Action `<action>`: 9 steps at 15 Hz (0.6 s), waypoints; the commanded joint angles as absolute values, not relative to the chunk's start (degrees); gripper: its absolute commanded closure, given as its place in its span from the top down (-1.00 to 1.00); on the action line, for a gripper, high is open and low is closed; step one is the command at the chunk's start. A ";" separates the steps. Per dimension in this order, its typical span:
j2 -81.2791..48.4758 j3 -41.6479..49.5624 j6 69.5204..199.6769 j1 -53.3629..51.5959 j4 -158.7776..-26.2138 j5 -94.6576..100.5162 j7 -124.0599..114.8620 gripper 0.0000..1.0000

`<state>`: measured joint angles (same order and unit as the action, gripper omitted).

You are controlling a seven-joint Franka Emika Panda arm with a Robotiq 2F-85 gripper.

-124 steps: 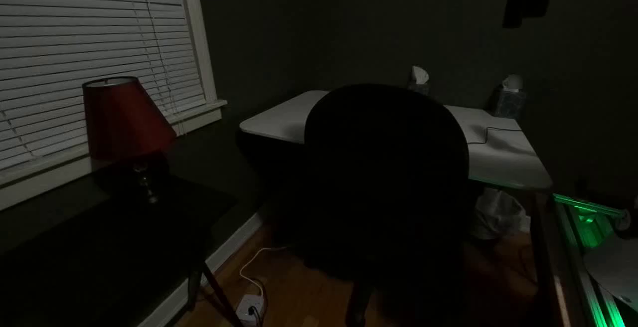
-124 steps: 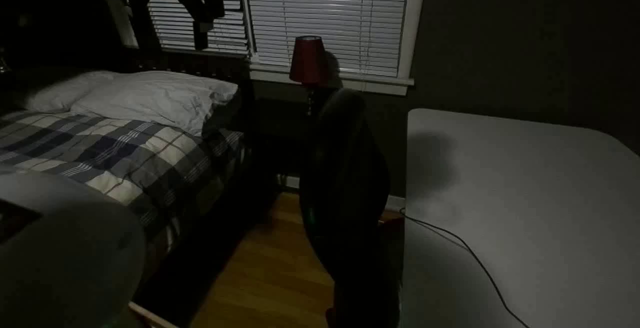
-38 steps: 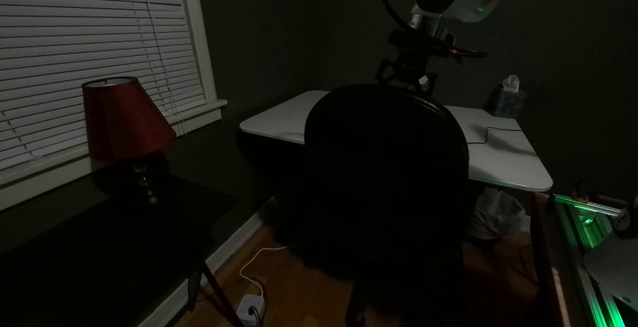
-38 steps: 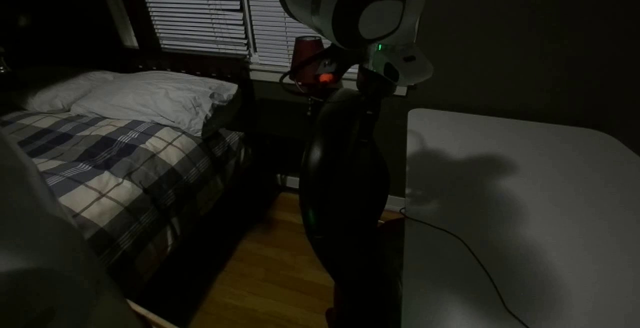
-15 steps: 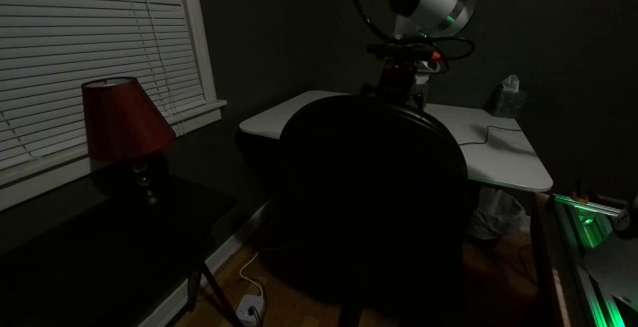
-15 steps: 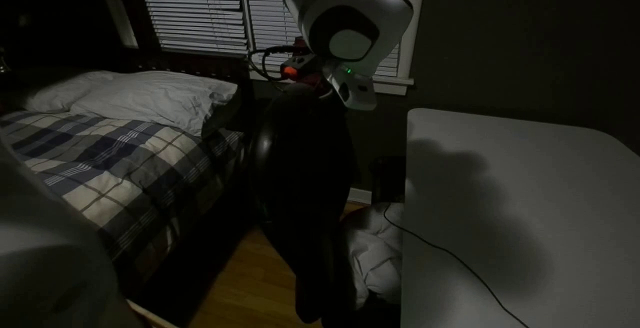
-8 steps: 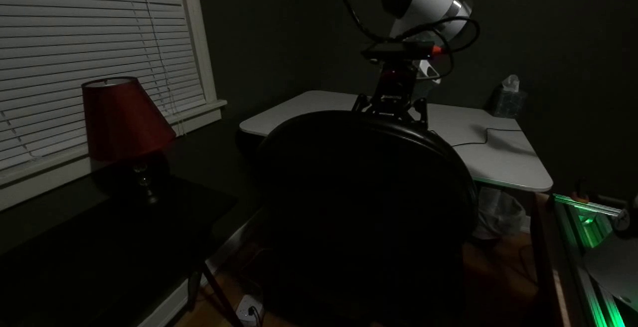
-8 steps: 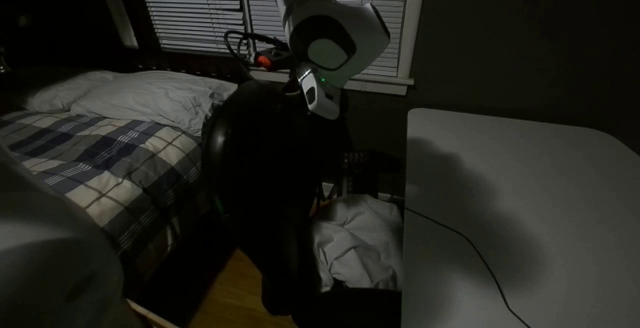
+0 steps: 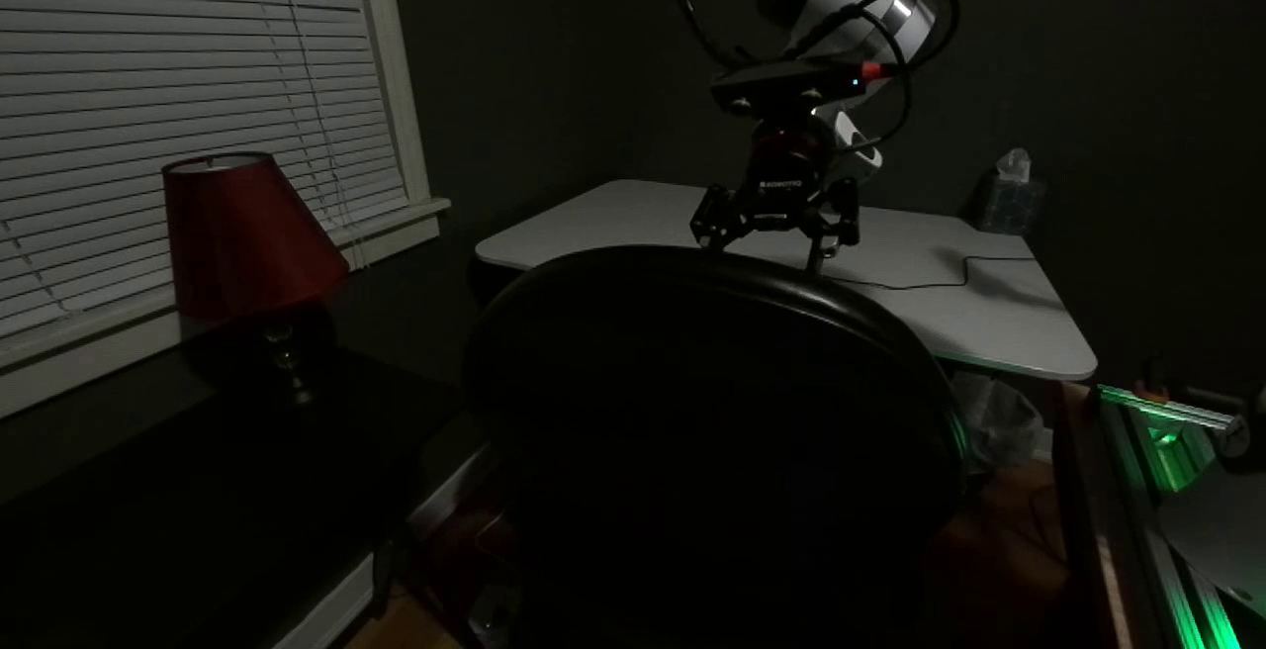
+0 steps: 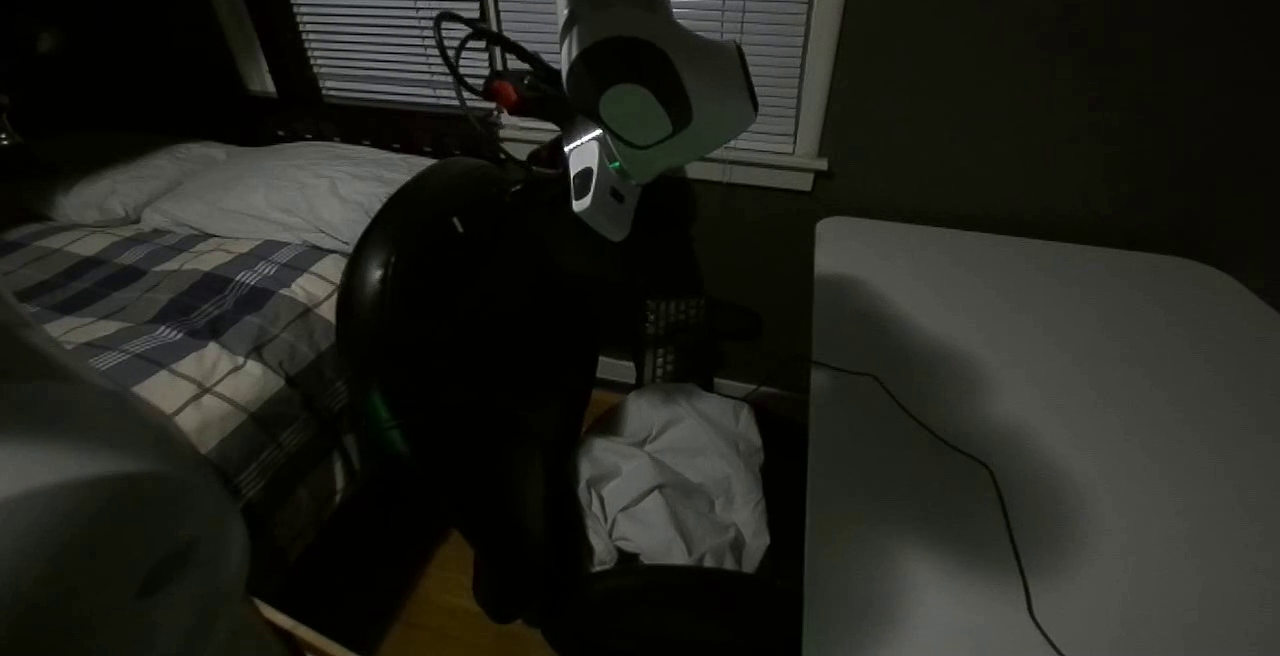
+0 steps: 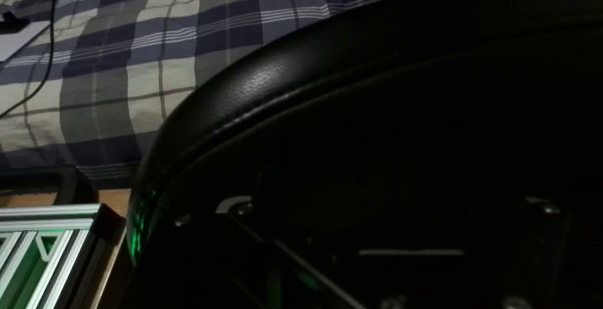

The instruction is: Push the black chair out from underneath the table.

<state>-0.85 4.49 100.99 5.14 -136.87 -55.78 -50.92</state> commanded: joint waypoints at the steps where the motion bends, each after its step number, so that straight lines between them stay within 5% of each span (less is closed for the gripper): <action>1: -1.80 4.08 98.31 4.41 -138.42 -59.07 -53.56 1.00; 9: -5.89 2.01 98.26 1.66 -140.19 -59.04 -57.48 1.00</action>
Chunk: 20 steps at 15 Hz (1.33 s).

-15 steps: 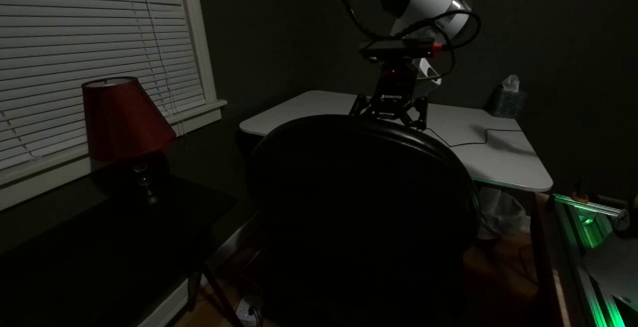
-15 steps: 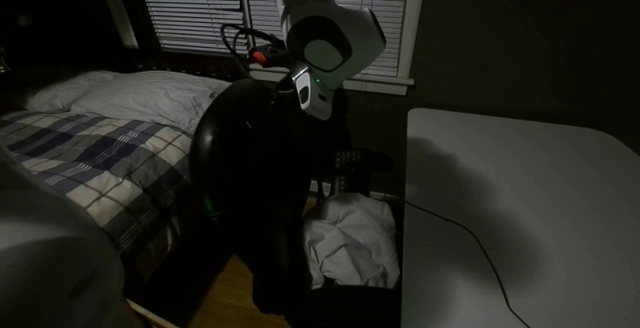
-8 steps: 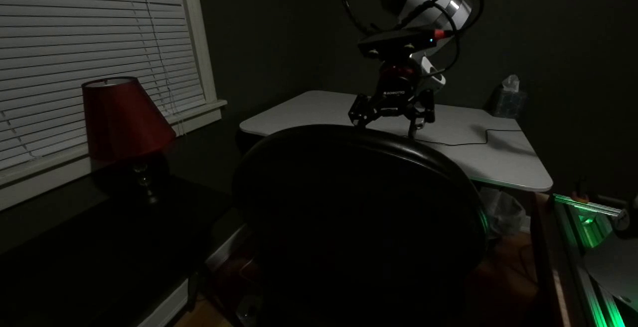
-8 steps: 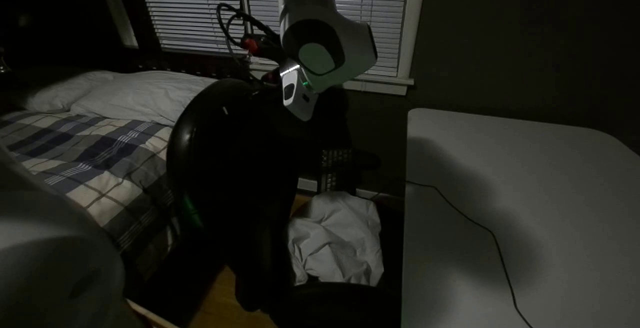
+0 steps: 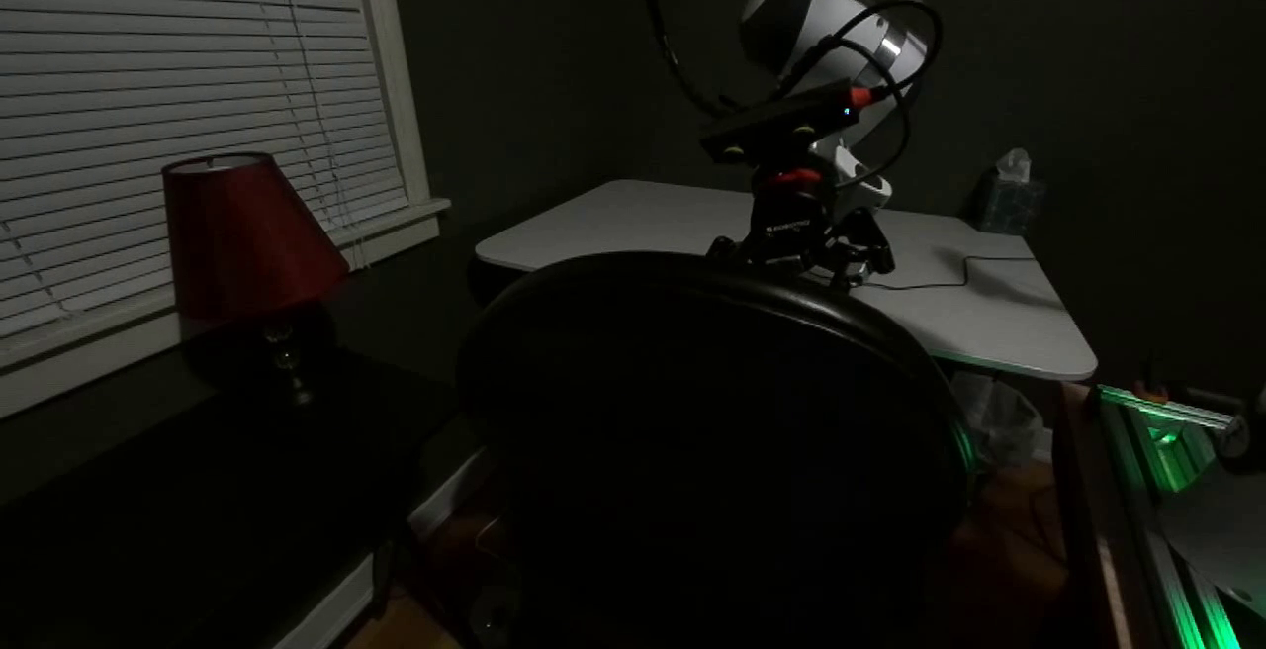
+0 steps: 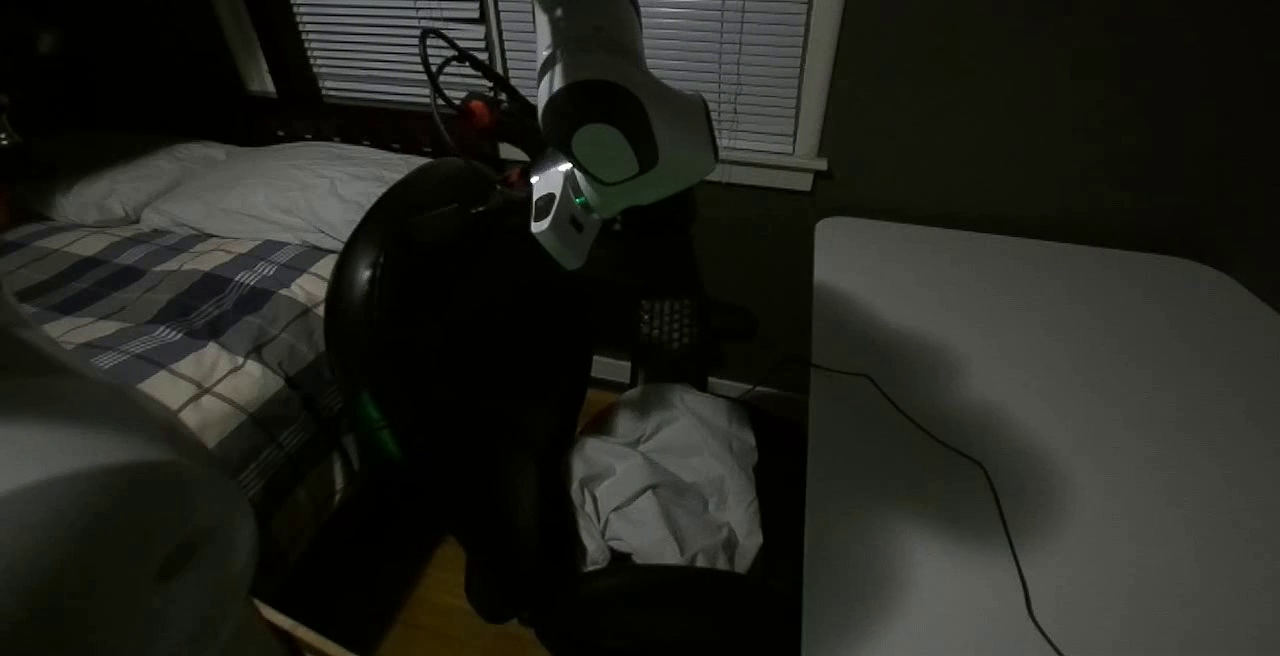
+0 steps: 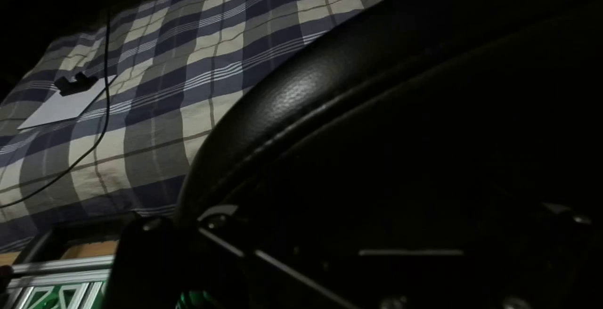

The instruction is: Push the black chair out from underneath the table.

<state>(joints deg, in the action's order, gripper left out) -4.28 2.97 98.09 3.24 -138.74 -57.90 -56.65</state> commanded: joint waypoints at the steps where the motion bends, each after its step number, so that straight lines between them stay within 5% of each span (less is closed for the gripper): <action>1: -6.01 1.71 98.75 1.24 -140.26 -59.40 -57.20 1.00; 12: -6.75 -1.68 100.26 -3.44 -138.57 -54.48 -53.95 1.00; 20: 1.37 2.32 92.12 0.56 -127.66 -26.68 -54.42 1.00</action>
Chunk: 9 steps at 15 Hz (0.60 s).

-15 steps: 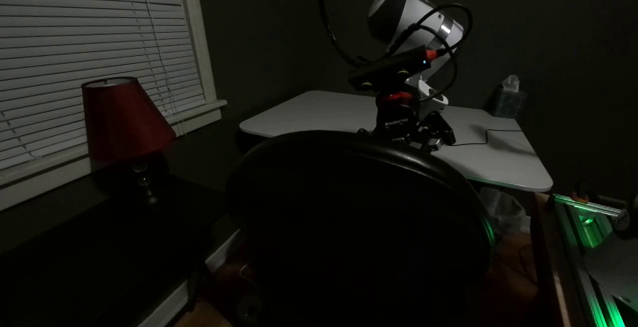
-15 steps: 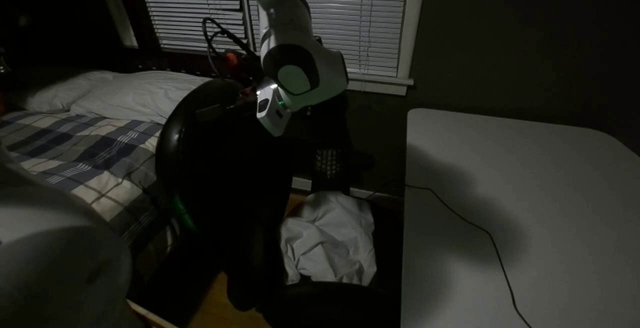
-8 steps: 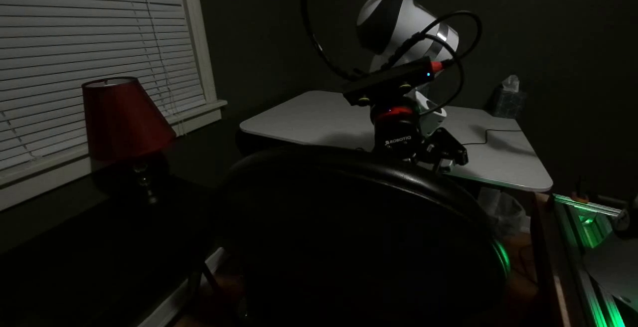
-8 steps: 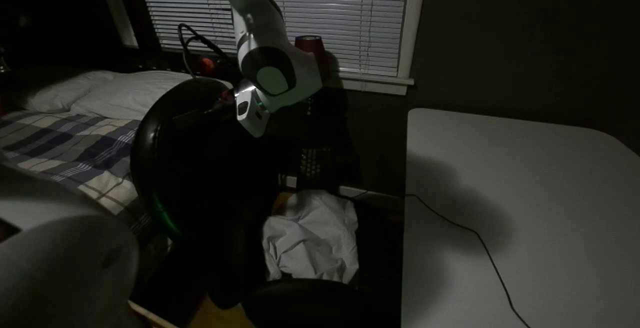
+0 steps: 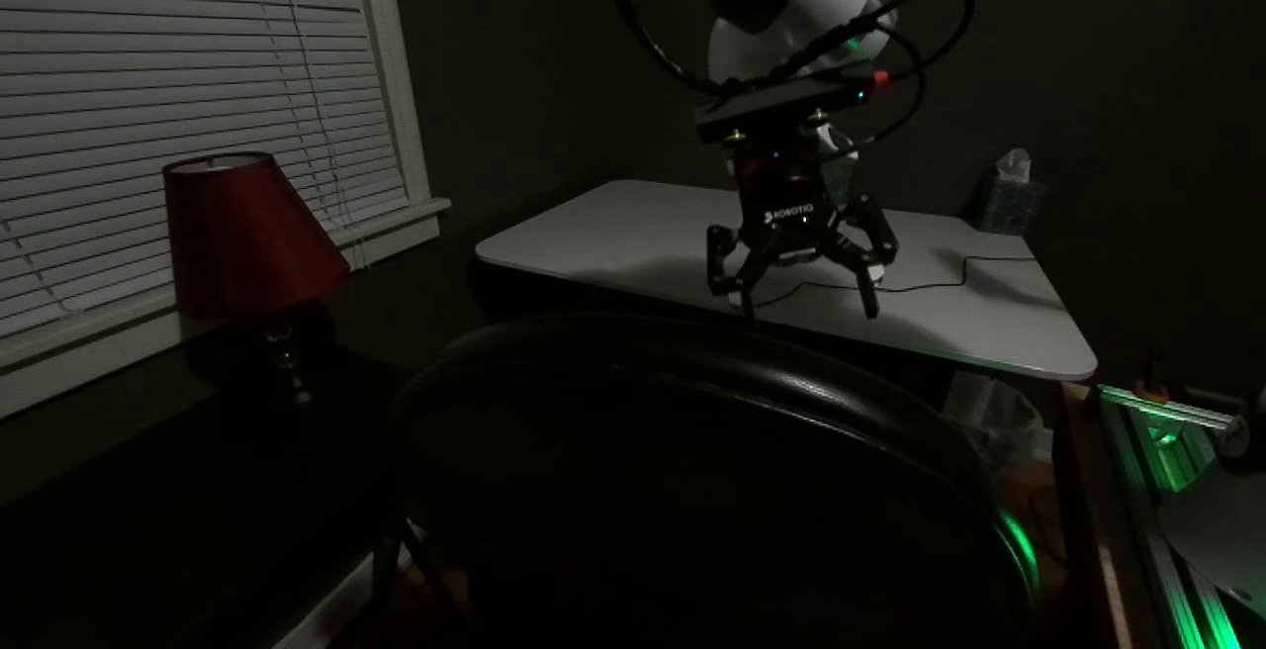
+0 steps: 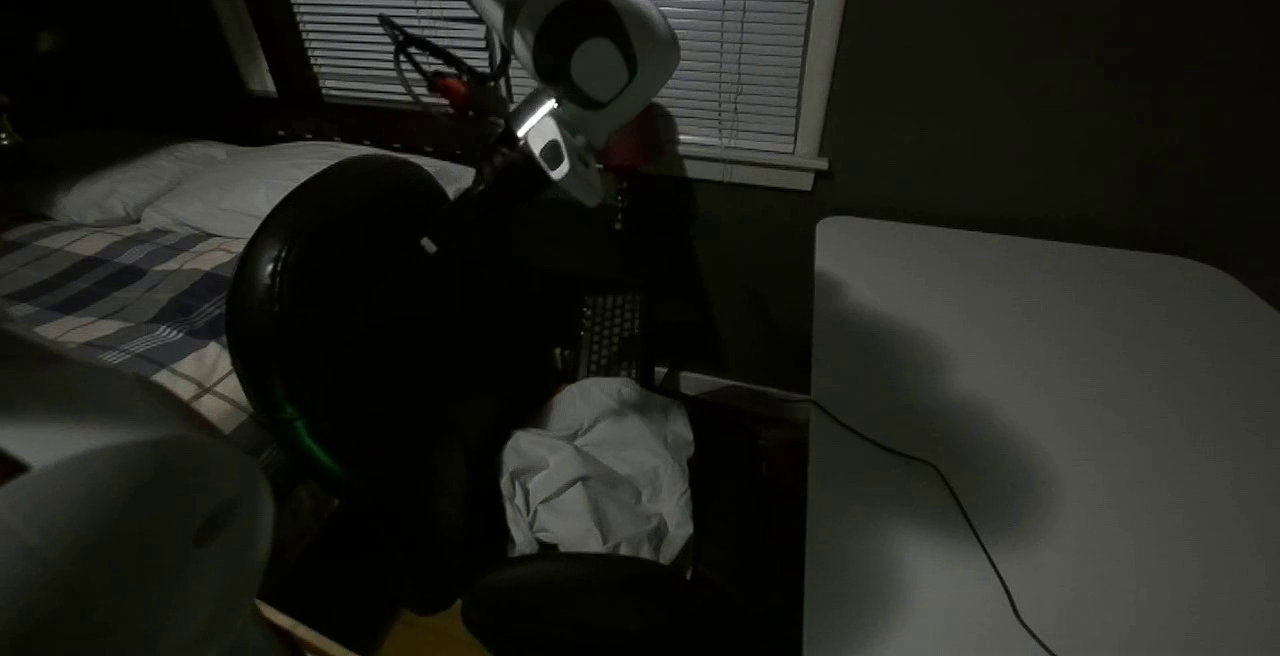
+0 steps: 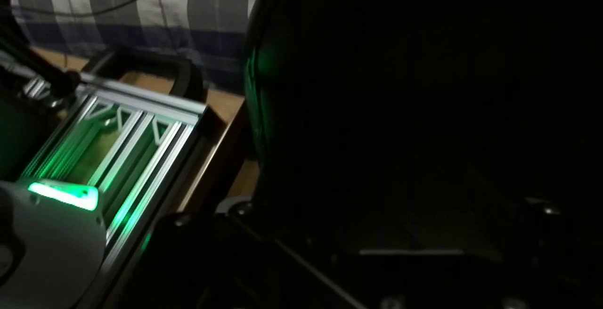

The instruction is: Push the black chair out from underneath the table.

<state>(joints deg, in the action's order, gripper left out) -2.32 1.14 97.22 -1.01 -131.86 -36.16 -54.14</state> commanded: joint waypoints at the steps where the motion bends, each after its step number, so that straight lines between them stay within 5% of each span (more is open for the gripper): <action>1: 2.24 2.58 90.28 1.15 -125.56 -23.10 -54.24 1.00; 9: 7.40 3.37 86.79 4.23 -114.57 -2.94 -40.28 1.00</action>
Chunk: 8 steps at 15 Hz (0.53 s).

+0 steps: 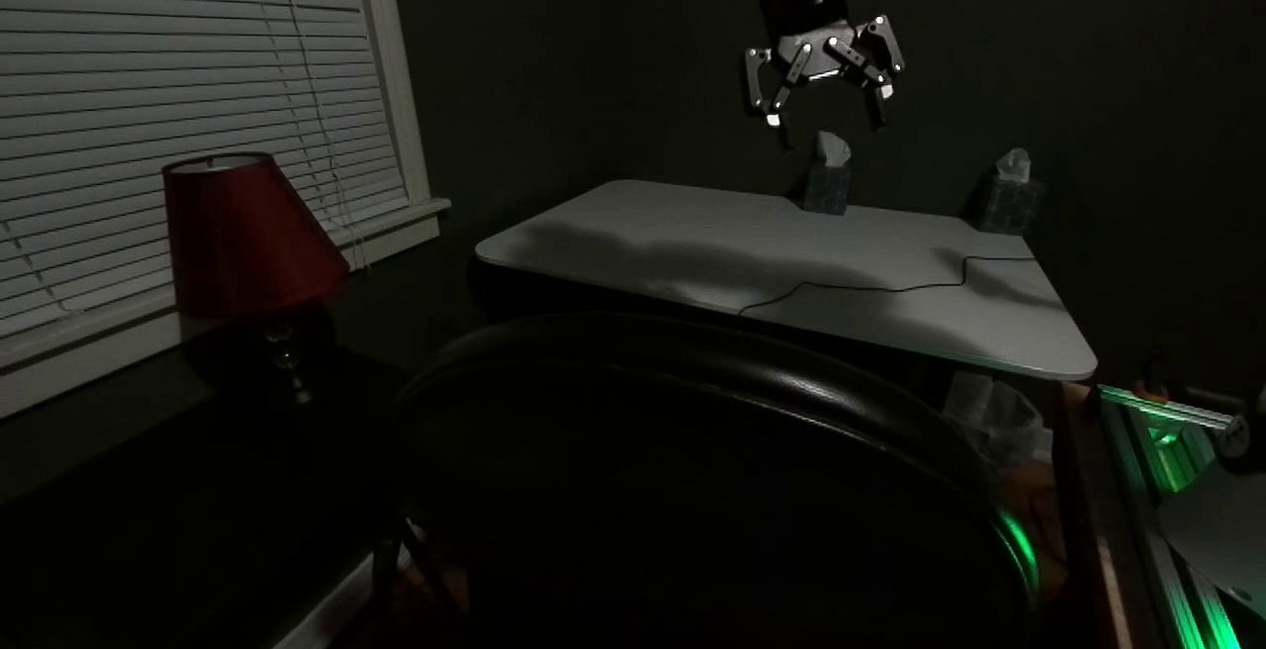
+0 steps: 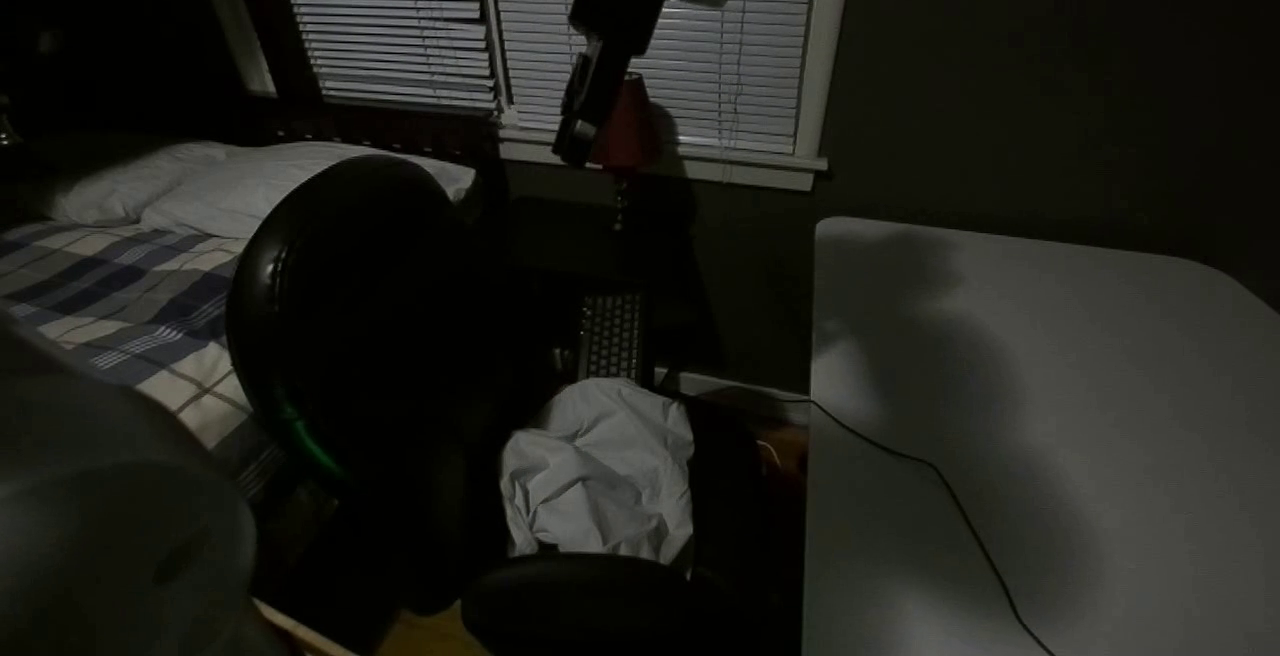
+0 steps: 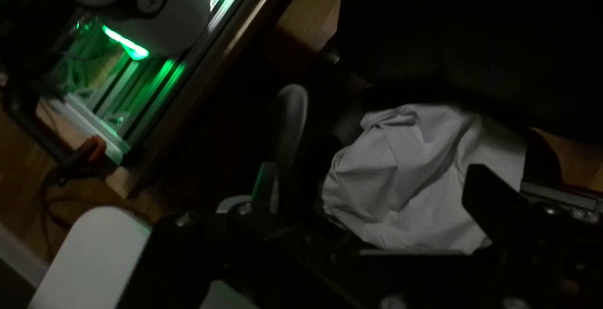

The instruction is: Push the black chair out from underneath the table.

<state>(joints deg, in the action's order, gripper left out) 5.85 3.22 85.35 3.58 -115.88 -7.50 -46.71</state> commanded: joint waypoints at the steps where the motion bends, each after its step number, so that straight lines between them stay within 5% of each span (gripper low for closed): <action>1: 6.20 2.94 85.42 4.16 -114.87 -5.78 -44.54 1.00; 8: 6.93 3.07 85.54 4.61 -113.79 -3.87 -41.18 1.00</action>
